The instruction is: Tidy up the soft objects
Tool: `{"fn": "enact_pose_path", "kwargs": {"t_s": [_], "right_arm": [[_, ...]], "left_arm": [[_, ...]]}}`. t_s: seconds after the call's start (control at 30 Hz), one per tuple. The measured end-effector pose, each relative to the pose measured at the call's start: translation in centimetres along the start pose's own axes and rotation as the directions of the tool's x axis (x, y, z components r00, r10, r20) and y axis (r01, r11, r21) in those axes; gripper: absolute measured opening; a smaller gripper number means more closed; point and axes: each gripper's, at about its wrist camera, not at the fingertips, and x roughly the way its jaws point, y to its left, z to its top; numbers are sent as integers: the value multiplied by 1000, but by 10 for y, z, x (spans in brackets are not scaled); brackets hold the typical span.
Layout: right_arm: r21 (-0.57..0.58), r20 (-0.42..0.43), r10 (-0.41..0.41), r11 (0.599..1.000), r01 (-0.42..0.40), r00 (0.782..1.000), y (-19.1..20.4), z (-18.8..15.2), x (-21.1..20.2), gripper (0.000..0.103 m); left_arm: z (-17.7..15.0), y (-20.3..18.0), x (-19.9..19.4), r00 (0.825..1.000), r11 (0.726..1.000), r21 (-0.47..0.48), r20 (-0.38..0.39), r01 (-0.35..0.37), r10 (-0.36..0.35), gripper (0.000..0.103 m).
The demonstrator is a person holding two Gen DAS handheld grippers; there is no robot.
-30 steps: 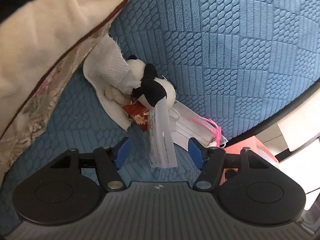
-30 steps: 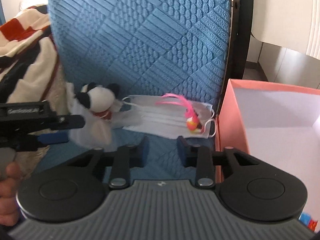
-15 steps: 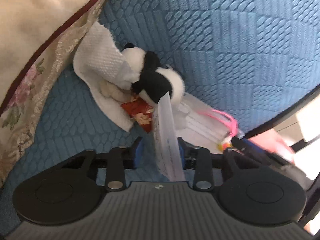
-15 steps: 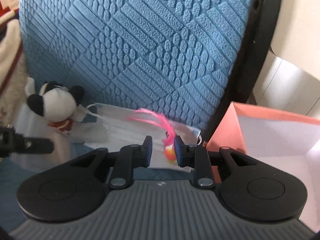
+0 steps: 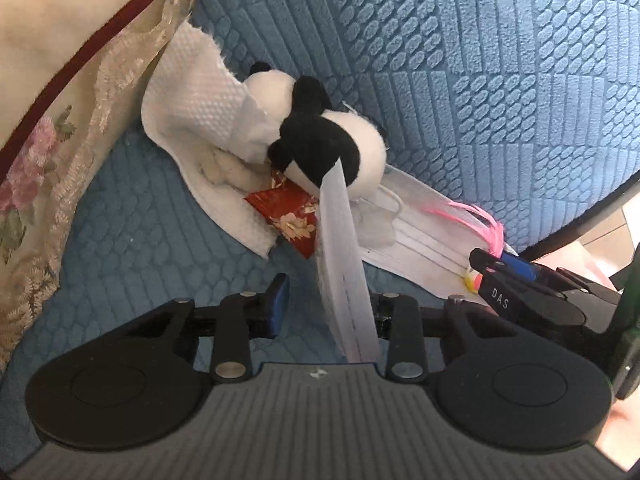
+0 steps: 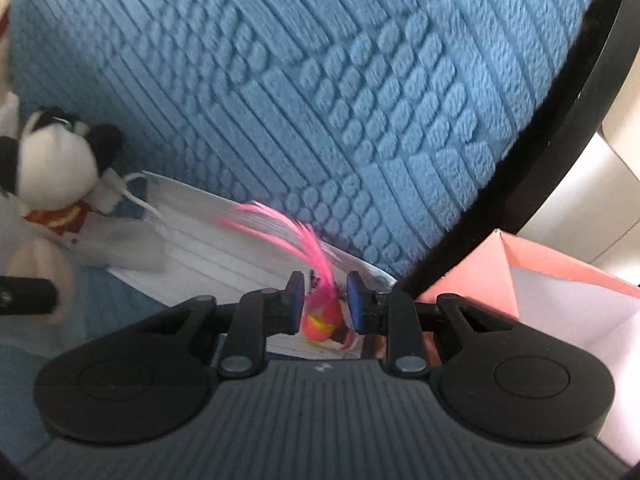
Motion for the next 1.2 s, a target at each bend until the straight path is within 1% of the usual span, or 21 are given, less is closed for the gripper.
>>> {"fn": "enact_pose_path", "kwargs": {"t_s": [0.07,0.17,0.43,0.53,0.67,0.77,0.83,0.93,1.03,1.13,1.2], "right_arm": [[-4,-8,4,1000,-4,1000,1,1,6,26],[-8,-12,20,1000,-20,1000,1,1,10,26],[-17,-51,-11,1000,10,999,11,0,21,26],[-31,-58,-20,999,18,998,16,0,21,26],[-24,-69,-5,1000,4,998,18,0,24,25],[-16,-74,7,1000,-8,997,13,-2,32,26],[-17,-72,12,1000,-14,997,9,0,30,25],[-19,-65,11,1000,-12,998,10,3,25,25],[-17,-57,17,1000,-18,998,8,0,12,25],[-10,-45,21,1000,-22,999,5,3,5,25],[-3,-38,29,1000,-29,999,3,3,2,25]], "left_arm": [[-1,0,2,1000,1000,-14,-15,13,-14,38],[-3,-1,2,1000,1000,-8,-17,9,-9,38],[0,4,-2,1000,1000,-17,-17,24,-24,38],[1,3,-2,1000,1000,5,-19,20,-20,38],[1,2,0,1000,1000,3,-24,13,-13,38],[1,0,2,999,1000,4,-25,23,-23,38],[0,1,3,999,999,-4,-31,45,-45,38],[-1,0,2,999,999,10,-28,30,-30,38],[-1,-1,1,999,999,6,-25,40,-40,38],[-1,-1,2,999,999,12,-22,36,-36,38],[-2,-1,4,999,999,14,-22,35,-34,32]]}}
